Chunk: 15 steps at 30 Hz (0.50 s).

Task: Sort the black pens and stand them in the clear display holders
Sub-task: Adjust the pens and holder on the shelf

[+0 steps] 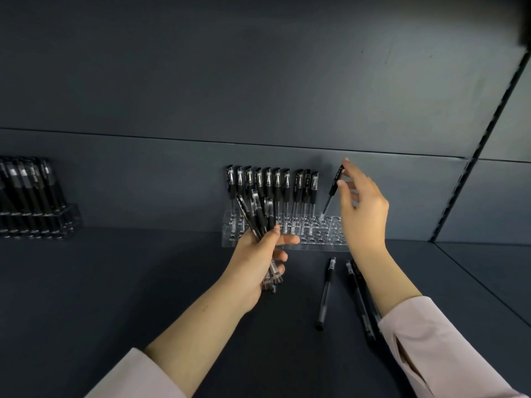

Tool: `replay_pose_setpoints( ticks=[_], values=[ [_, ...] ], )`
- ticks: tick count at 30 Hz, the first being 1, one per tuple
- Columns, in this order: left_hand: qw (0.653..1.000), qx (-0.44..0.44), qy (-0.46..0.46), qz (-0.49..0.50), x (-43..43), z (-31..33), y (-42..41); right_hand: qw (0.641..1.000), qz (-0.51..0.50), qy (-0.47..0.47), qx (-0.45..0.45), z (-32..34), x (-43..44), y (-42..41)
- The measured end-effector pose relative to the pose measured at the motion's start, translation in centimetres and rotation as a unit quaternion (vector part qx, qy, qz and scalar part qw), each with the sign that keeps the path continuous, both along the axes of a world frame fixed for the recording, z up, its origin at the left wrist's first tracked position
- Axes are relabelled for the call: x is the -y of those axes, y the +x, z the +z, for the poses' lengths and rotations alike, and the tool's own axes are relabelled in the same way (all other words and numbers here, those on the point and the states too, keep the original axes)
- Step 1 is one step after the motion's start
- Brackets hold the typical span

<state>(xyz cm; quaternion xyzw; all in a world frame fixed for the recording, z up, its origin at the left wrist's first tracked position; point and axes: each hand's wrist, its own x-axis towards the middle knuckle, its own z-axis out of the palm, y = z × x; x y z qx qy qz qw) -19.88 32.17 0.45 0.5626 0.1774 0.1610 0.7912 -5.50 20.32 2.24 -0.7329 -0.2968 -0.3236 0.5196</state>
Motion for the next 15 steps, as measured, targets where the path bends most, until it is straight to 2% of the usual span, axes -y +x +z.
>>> replay_pose_setpoints(
  ticks=[3,7,11,15],
  values=[
    [1.000,0.003,-0.002,0.003,-0.1,0.0,0.0,0.997,0.014,-0.067,0.021,-0.5,-0.2,0.6],
    [1.000,0.004,-0.002,0.003,0.0,0.0,0.0,0.991,0.056,-0.113,-0.041,-0.8,-0.2,1.2],
    [1.000,0.005,0.007,-0.002,0.1,-0.1,0.0,0.982,0.059,-0.174,-0.049,-1.3,-0.2,1.9],
    [1.000,0.002,0.010,-0.003,0.1,-0.1,0.0,0.982,0.048,-0.180,-0.025,-1.8,-0.3,2.3]
  ],
)
